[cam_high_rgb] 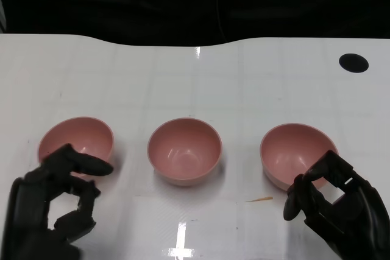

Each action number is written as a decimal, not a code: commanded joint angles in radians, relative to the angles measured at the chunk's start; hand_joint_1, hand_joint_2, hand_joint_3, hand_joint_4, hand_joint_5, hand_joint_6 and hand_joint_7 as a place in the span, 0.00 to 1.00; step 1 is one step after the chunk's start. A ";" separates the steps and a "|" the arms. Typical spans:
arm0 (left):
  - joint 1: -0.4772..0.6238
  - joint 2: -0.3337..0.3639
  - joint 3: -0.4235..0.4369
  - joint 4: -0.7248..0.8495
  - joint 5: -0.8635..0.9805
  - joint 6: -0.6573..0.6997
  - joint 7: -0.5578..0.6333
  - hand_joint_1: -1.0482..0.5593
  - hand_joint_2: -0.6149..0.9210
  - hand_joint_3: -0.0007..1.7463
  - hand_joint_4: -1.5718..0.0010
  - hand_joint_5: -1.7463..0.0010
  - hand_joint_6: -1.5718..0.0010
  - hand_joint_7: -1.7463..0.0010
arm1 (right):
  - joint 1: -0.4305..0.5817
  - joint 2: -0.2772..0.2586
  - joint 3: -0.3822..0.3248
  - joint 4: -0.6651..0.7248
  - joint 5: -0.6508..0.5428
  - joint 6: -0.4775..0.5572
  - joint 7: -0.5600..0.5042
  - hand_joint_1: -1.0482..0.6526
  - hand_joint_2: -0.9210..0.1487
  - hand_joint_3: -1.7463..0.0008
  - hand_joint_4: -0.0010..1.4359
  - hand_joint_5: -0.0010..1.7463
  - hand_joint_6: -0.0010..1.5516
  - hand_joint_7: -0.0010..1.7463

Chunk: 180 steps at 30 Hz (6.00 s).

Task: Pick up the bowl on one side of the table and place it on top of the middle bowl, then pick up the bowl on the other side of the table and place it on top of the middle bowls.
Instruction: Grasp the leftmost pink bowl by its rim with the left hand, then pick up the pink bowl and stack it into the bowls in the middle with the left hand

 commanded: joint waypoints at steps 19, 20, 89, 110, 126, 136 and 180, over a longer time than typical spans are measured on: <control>-0.201 0.349 -0.073 -0.165 0.728 0.318 -0.260 0.18 0.97 0.00 0.65 1.00 0.62 1.00 | 0.012 -0.001 0.002 -0.024 -0.004 -0.002 -0.013 0.56 0.20 0.52 0.56 1.00 0.46 0.85; -0.222 0.361 -0.083 -0.132 0.722 0.324 -0.276 0.16 0.98 0.01 0.67 1.00 0.64 1.00 | 0.013 -0.001 0.004 -0.027 -0.006 0.000 -0.016 0.56 0.20 0.52 0.56 1.00 0.46 0.85; -0.639 0.439 -0.406 0.729 0.271 -0.039 0.053 0.64 0.99 0.17 0.58 0.06 0.56 0.18 | 0.016 -0.001 -0.015 -0.011 0.002 0.002 -0.009 0.57 0.19 0.53 0.56 1.00 0.46 0.85; -0.598 0.435 -0.362 0.187 0.267 0.051 -0.173 0.65 0.88 0.29 0.60 0.02 0.57 0.12 | 0.010 -0.001 -0.016 0.005 -0.001 -0.008 -0.004 0.58 0.18 0.52 0.56 1.00 0.45 0.86; -0.623 0.340 -0.461 0.267 0.326 -0.057 -0.167 0.59 0.97 0.19 0.61 0.00 0.63 0.06 | 0.023 0.006 -0.005 -0.007 -0.008 -0.015 -0.006 0.57 0.19 0.52 0.56 1.00 0.45 0.86; -0.617 0.330 -0.486 0.333 0.366 -0.072 -0.140 0.59 0.99 0.16 0.61 0.02 0.61 0.11 | 0.029 0.013 -0.006 -0.013 0.000 -0.010 -0.005 0.58 0.18 0.53 0.56 1.00 0.45 0.86; -0.673 0.304 -0.521 0.503 0.404 -0.080 -0.125 0.58 1.00 0.13 0.50 0.30 0.45 0.48 | 0.030 0.026 0.009 -0.019 -0.016 -0.015 -0.028 0.57 0.19 0.52 0.57 1.00 0.46 0.85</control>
